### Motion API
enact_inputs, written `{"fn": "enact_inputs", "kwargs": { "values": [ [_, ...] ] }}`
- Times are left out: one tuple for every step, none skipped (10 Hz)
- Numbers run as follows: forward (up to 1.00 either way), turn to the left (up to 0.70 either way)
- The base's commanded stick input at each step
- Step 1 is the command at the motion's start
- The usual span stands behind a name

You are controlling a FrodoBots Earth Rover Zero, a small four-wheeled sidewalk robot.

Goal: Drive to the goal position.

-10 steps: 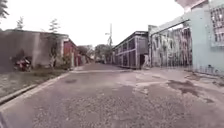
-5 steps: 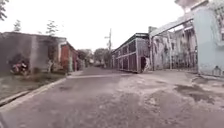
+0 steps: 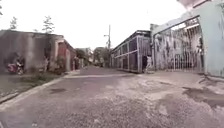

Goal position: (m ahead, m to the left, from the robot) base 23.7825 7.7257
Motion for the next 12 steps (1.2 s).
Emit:
{"fn": "enact_inputs", "kwargs": {
  "values": [
    [0.7,0.0],
    [0.7,0.0],
    [0.7,0.0],
    [0.7,0.0],
    [0.7,0.0],
    [0.7,0.0],
    [0.7,0.0],
    [0.7,0.0],
    [0.7,0.0],
    [0.7,0.0],
    [0.7,0.0],
    [0.7,0.0]
  ]
}}
